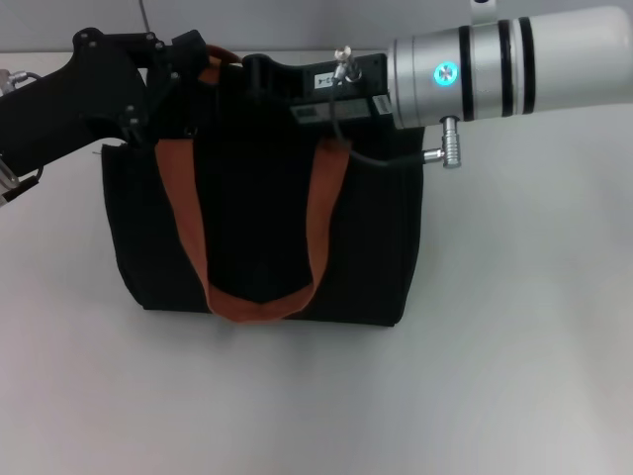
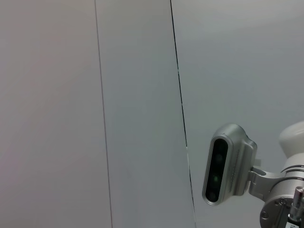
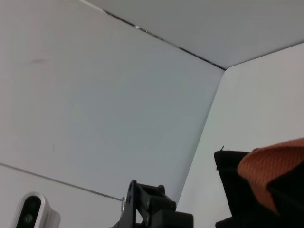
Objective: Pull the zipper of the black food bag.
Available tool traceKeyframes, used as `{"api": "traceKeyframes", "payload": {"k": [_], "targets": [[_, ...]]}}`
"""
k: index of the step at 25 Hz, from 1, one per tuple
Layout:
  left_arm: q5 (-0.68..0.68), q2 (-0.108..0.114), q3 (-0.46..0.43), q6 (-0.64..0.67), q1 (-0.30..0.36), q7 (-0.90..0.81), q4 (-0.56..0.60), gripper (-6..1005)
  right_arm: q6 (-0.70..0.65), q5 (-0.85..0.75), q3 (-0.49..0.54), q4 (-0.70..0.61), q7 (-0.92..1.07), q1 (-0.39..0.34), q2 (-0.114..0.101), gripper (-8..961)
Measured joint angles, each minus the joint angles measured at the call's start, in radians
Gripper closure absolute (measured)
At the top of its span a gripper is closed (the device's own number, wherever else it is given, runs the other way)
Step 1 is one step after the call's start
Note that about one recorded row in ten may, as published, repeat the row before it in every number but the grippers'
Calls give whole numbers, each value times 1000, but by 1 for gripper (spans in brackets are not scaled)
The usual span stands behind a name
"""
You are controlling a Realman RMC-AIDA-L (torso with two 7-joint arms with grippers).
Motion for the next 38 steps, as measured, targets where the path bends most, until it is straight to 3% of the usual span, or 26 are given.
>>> {"api": "traceKeyframes", "payload": {"k": [14,27,29,38], "targets": [[-35,4,0,2,33,3,-1,972,29,-3,-37,-76,-15,-49,-7,953],[-54,13,-26,0,55,5,-6,971,8,-146,-23,-300,110,-204,-13,951],[-54,13,-31,-1,56,4,-6,971,1,-174,-6,-358,138,-249,-15,952],[-55,17,-47,-5,57,1,-5,971,-93,-190,126,-399,101,-299,-15,945]]}}
